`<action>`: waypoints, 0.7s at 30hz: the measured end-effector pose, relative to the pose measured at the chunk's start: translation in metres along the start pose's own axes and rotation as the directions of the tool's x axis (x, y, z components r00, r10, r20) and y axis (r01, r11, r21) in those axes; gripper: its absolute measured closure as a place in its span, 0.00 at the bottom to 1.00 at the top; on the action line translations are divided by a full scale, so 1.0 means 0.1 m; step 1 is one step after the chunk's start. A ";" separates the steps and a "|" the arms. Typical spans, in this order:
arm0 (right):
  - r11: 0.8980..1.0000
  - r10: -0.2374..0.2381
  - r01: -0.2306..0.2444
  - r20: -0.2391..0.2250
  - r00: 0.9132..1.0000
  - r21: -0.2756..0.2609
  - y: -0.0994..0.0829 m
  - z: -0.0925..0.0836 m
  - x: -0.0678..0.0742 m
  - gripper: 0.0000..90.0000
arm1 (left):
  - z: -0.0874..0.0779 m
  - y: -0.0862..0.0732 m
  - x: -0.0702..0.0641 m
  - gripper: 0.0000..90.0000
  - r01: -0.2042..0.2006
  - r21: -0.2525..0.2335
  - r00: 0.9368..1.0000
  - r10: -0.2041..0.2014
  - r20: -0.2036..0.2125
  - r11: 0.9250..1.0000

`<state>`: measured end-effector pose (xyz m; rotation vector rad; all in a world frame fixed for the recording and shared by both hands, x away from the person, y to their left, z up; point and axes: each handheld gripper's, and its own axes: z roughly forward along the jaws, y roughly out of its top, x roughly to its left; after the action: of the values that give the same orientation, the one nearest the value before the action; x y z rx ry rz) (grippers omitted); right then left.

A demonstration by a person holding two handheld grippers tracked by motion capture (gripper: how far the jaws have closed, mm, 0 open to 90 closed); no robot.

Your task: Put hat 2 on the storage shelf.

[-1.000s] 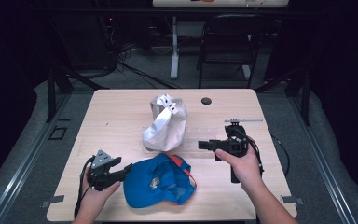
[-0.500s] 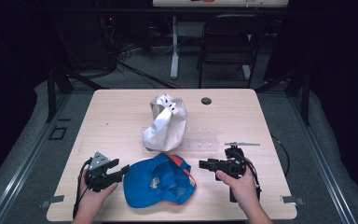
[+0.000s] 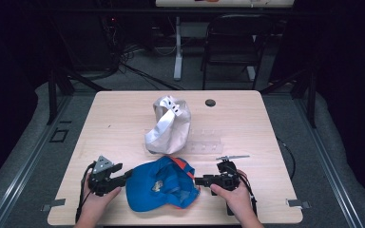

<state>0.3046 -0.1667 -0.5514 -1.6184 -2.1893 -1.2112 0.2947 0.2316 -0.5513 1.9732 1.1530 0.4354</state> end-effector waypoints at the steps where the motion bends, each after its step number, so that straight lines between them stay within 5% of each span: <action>1: 1.000 0.002 -0.002 -0.011 1.000 0.002 0.00 0.03 -0.01 0.57 | 0.00 0.00 0.00 0.54 0.002 0.000 1.000 -0.002 0.001 1.000; 21: 0.998 0.035 -0.031 -0.078 0.996 0.048 0.05 0.31 -0.13 0.57 | 0.02 -0.01 0.02 0.54 0.007 0.011 1.000 -0.007 -0.001 1.000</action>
<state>0.3241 -0.1544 -0.5765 -1.5549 -2.1191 -1.1843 0.2964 0.2322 -0.5534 1.9780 1.1645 0.4280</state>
